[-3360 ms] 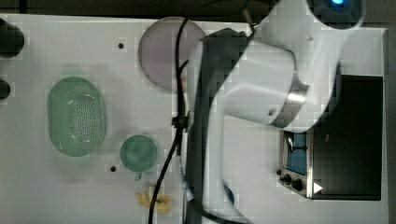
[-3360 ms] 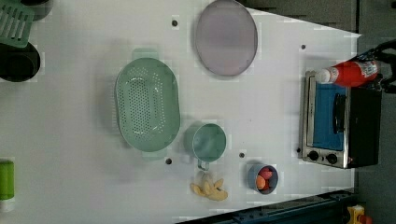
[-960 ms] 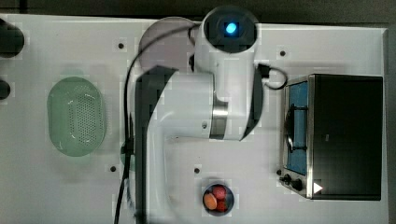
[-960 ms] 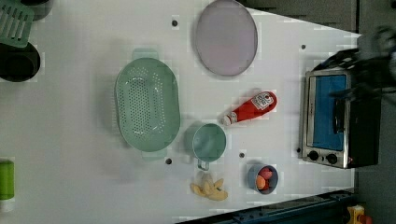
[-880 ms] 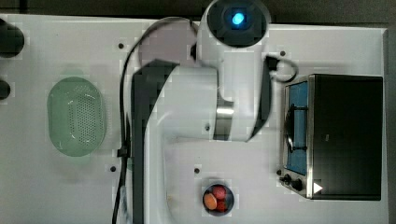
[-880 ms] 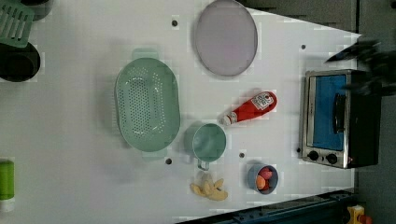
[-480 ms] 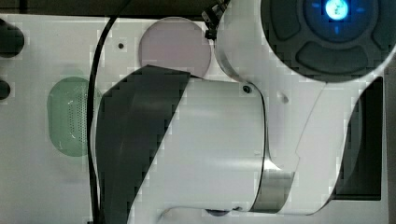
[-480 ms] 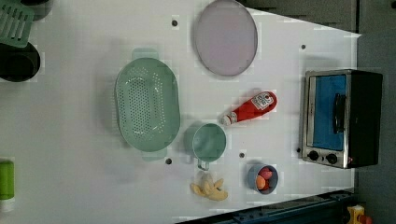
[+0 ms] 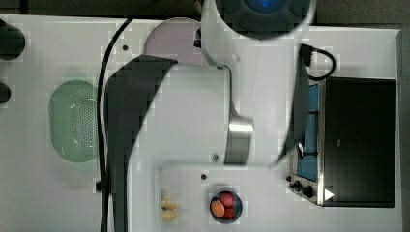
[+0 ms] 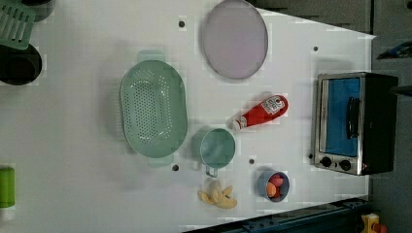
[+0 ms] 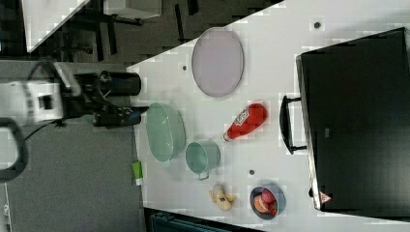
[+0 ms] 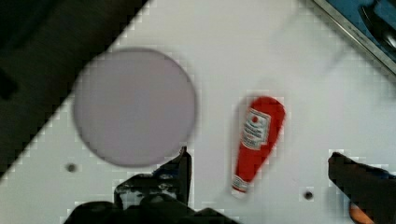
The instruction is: Pick Ketchup from oven and place it on table.
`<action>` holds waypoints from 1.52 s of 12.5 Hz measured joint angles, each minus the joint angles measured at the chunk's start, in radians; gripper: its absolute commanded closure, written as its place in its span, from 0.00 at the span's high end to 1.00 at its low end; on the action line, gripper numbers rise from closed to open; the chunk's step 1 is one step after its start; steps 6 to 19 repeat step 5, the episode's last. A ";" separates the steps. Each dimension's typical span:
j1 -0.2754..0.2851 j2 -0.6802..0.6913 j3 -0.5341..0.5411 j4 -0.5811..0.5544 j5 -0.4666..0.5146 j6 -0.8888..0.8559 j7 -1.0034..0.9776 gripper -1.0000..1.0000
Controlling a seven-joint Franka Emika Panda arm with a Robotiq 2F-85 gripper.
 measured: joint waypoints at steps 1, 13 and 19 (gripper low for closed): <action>0.002 0.037 0.000 -0.004 0.000 0.003 0.005 1.00; -0.001 0.051 -0.005 0.002 0.006 0.016 0.007 1.00; -0.001 0.051 -0.005 0.002 0.006 0.016 0.007 1.00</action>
